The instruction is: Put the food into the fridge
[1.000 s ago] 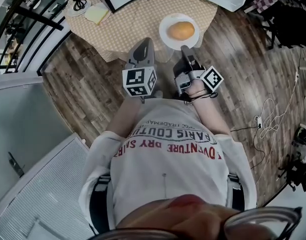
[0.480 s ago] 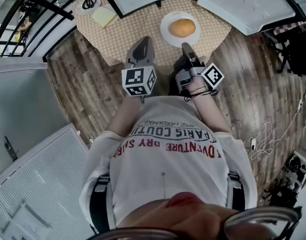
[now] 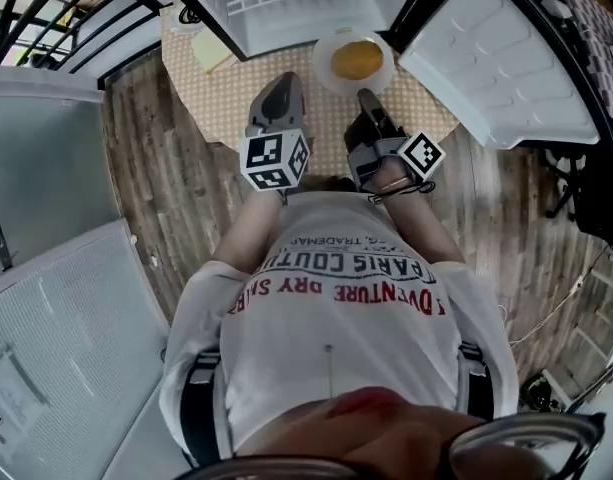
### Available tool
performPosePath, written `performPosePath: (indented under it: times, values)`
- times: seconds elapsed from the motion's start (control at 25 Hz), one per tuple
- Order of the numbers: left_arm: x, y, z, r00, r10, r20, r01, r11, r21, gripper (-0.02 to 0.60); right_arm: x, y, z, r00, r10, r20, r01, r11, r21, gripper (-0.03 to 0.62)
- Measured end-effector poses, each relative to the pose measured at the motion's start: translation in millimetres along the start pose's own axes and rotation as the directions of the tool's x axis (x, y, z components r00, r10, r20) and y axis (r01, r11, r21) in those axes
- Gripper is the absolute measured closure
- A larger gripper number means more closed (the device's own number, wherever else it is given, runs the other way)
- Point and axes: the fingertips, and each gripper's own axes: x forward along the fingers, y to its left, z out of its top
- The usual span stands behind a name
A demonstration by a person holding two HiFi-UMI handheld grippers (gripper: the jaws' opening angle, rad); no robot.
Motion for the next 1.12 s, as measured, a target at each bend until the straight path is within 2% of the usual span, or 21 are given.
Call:
performPosePath:
  times: [0.24,0.52,1.12]
  values:
    - [32,-3,4,0.995,0.094,0.013,-0.094,0.995,-0.014,0.554,33,10,32,0.996,0.015,-0.086,-0.017,1.0,-0.015,0.562]
    - [49,3,12,0.988,0.154,0.029,-0.153,0.988,-0.01,0.554,67,20,48,0.989,0.026,-0.149,-0.031,0.999,-0.034,0.562]
    - [75,54,32,0.988,0.153,0.034,-0.151,0.988,-0.038,0.554,155,39,48,0.994,0.025,-0.109,-0.029,0.999,-0.039,0.562]
